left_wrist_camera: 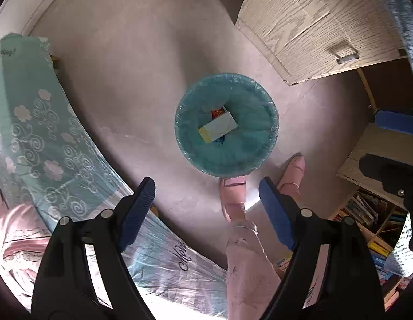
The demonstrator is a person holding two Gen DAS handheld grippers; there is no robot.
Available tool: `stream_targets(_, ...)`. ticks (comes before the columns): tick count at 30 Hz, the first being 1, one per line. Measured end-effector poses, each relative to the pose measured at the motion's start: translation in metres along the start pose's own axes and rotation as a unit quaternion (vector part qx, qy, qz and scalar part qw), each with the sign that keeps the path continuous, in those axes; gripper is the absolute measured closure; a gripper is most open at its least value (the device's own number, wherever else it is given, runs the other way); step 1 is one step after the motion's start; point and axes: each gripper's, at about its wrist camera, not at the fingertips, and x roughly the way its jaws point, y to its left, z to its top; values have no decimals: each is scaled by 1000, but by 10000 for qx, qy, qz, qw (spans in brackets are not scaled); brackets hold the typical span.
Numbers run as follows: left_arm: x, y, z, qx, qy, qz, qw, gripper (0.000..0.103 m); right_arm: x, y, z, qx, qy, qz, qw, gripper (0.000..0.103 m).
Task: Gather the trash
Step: 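Carry both items over the teal bin and open both tools to drop them, then move both tools back over the blanket toward the paper cup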
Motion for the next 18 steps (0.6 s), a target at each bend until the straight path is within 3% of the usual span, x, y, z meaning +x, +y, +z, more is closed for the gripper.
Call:
stream_targets(7,-80,2,-5,-33,-701,350,9969,25,-86,18,-6,-115,-692,-53,9975,48)
stream_targets(9,-108,-1,-5,-20,-941,458,9945,25,-124,20,-10,-95,-1048,-88,9944,43)
stream_targets(12,-158,-13,0,79,-1399,557,9886,23,-185,17,-21,-2,-1652,-130,9862,39)
stream_targets(18,-251,-59,24,488,-2233,487,9723,17,-272,-17,-53,370,-2423,-433,9685,36)
